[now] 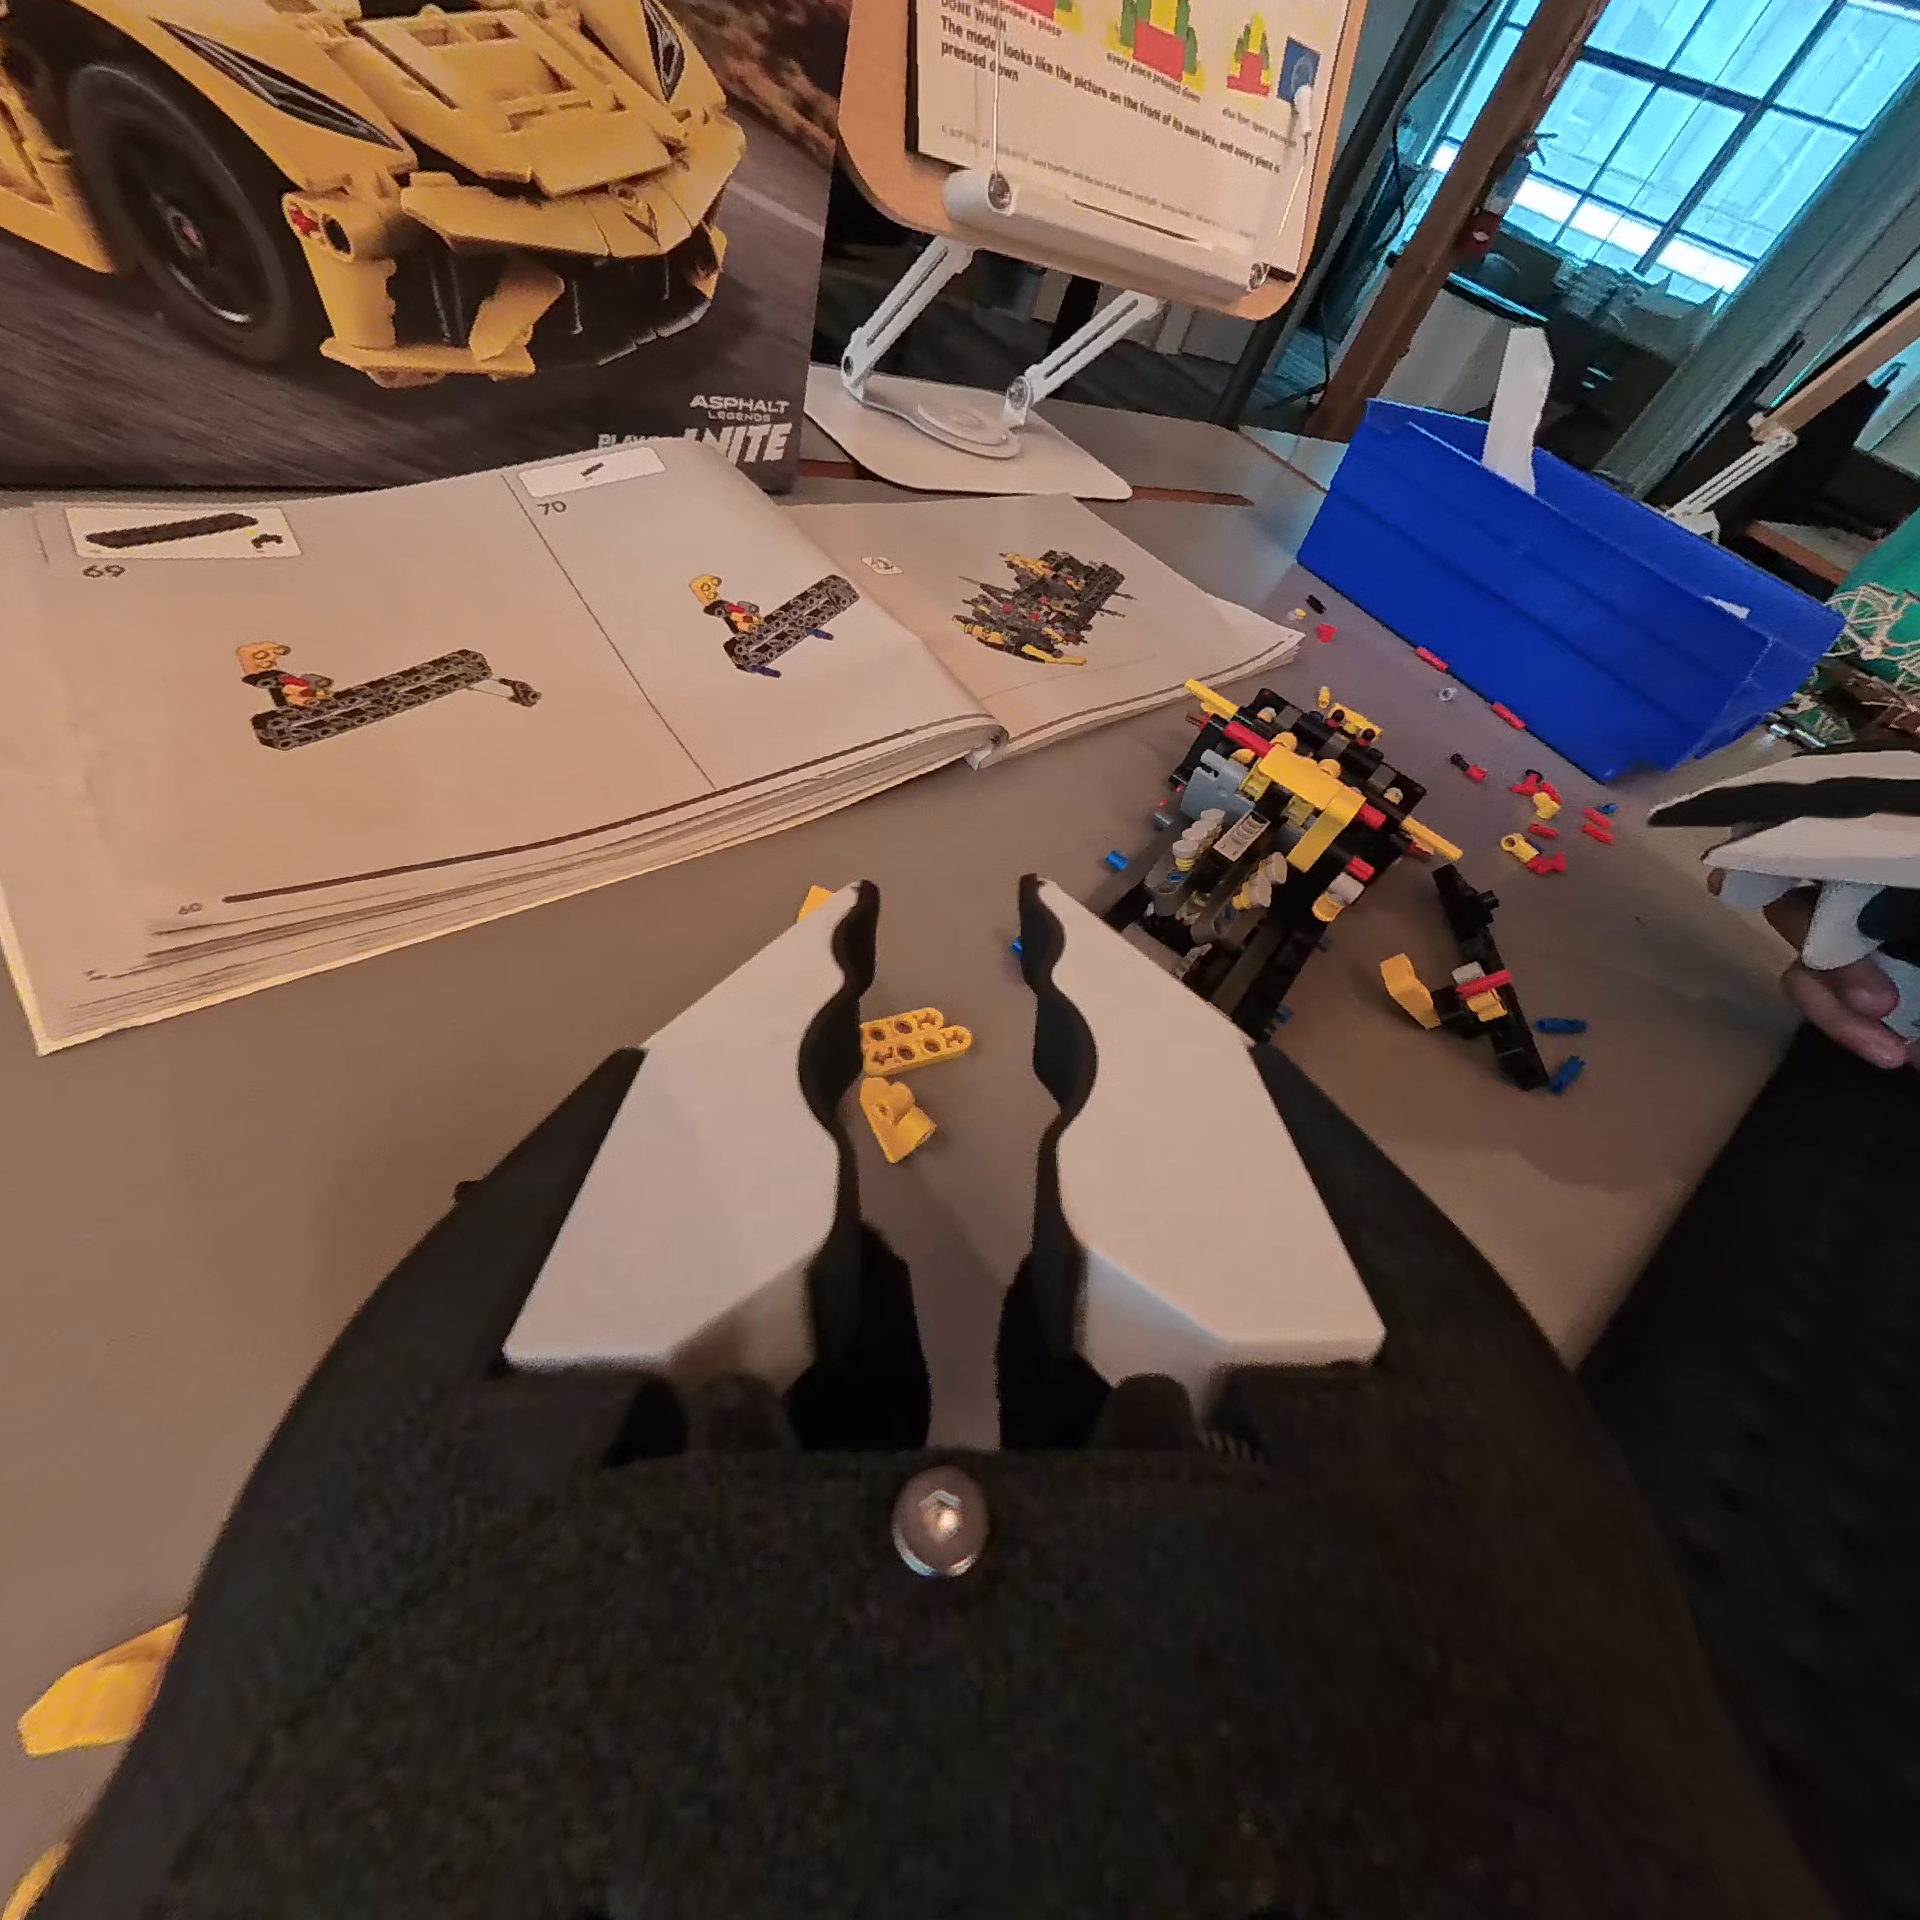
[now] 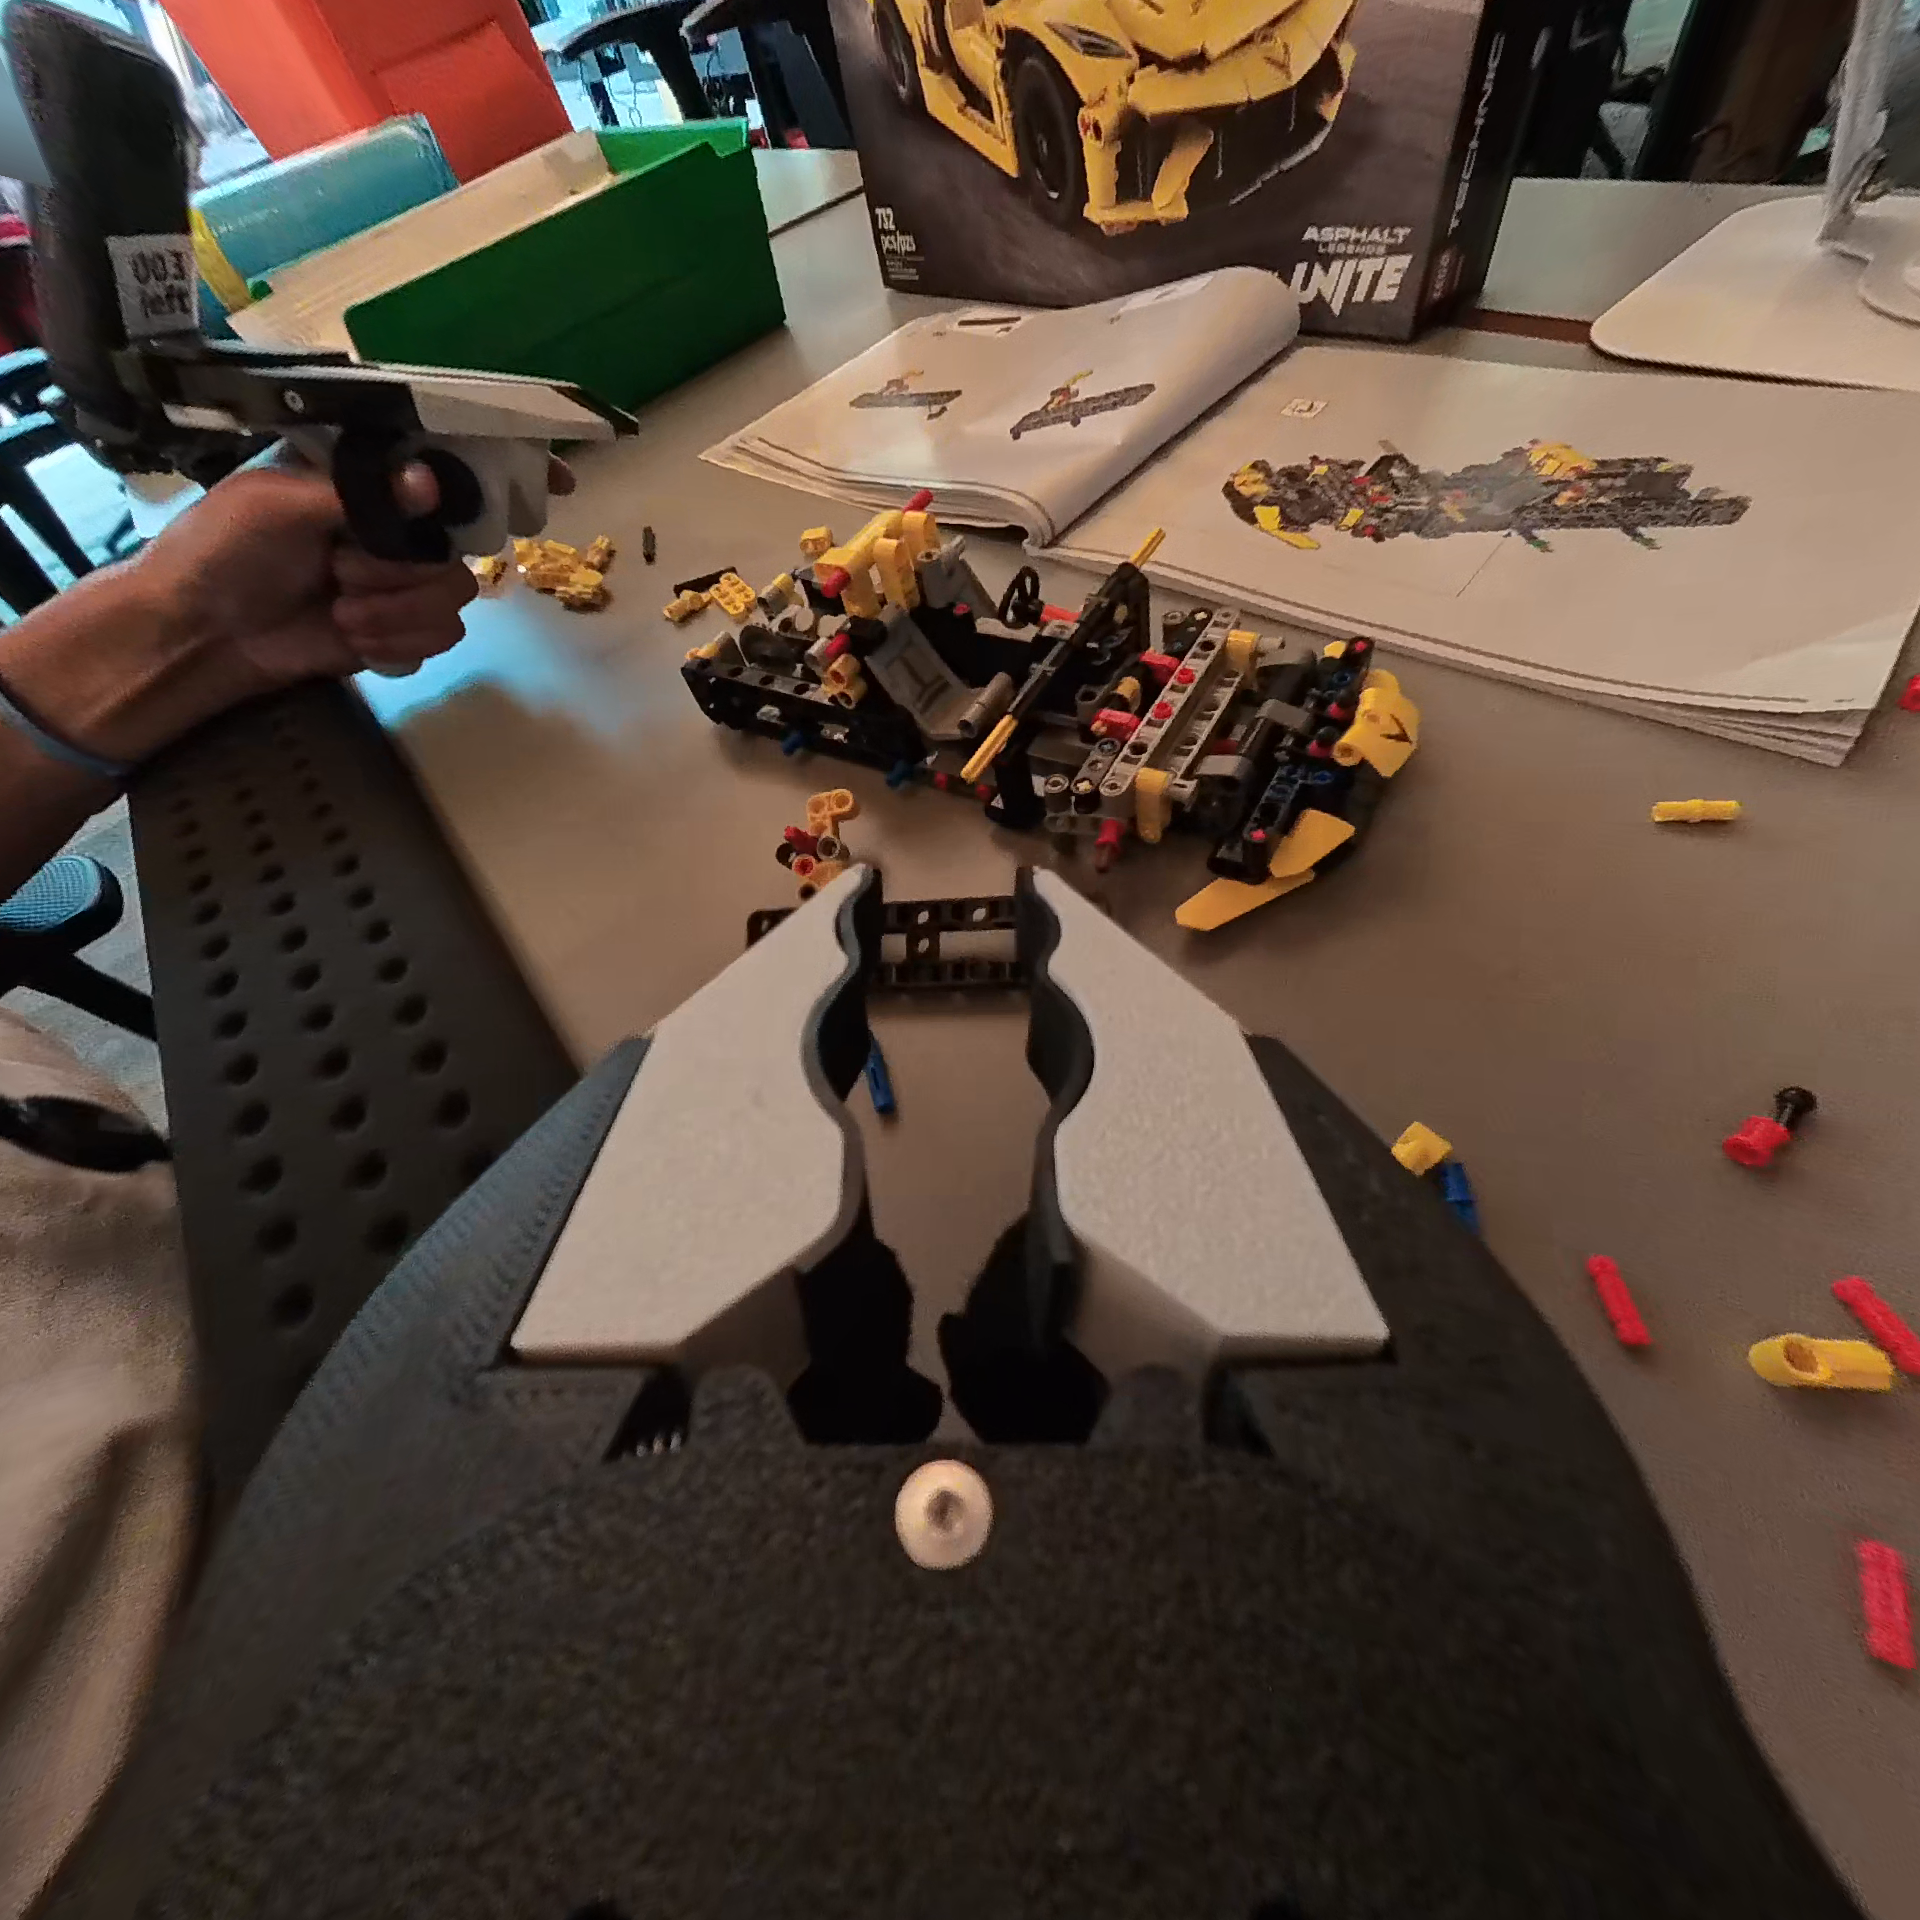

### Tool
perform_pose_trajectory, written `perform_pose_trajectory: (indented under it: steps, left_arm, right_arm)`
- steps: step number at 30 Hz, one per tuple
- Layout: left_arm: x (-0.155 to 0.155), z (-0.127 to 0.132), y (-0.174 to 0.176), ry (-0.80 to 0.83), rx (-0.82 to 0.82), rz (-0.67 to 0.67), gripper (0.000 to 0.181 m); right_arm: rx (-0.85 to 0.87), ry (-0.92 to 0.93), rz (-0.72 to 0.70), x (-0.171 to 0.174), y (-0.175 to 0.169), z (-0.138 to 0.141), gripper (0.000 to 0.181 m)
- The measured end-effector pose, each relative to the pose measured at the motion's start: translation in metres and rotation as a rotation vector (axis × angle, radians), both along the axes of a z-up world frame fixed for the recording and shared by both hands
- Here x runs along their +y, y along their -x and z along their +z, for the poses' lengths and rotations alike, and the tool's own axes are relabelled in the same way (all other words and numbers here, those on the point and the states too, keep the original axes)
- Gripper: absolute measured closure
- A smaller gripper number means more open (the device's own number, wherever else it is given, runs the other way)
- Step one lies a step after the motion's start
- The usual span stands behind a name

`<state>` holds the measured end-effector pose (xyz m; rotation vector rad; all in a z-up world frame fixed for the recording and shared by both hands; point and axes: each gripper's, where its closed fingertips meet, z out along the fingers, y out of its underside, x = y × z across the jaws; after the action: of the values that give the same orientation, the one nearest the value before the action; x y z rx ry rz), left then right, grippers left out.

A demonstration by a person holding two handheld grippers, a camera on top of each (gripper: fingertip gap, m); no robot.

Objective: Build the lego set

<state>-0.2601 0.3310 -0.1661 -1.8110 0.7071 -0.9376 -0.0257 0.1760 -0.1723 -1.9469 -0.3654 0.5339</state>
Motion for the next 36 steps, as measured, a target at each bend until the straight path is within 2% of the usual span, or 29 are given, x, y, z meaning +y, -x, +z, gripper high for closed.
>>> perform_pose_trajectory:
  steps: [10,22,26,28,31,33,36]
  left_arm:
    - [0.005,-0.008,-0.001,-0.037,0.059,-0.007,0.155]
    - [0.001,-0.011,-0.004,-0.084,0.106,-0.021,0.155]
    - [0.001,-0.011,-0.003,-0.086,0.102,-0.019,0.155]
    - [0.001,-0.010,-0.003,-0.088,0.102,-0.018,0.155]
    - [-0.001,-0.010,-0.004,-0.094,0.107,-0.022,0.155]
    - [-0.002,-0.010,-0.004,-0.103,0.109,-0.023,0.155]
    - [-0.003,-0.010,-0.005,-0.106,0.111,-0.028,0.155]
  right_arm:
    - [-0.100,0.099,0.020,0.003,0.007,-0.021,0.160]
    - [-0.090,0.099,0.037,0.002,0.009,-0.021,0.160]
    - [-0.109,0.087,0.149,-0.009,0.024,-0.021,0.160]
    - [-0.183,0.107,0.202,-0.016,0.029,-0.028,0.162]
    - [-0.358,0.210,0.245,-0.027,0.027,-0.055,0.156]
    - [-0.433,0.234,0.240,-0.027,0.027,-0.064,0.157]
    - [-0.467,0.234,0.221,-0.024,0.026,-0.067,0.166]
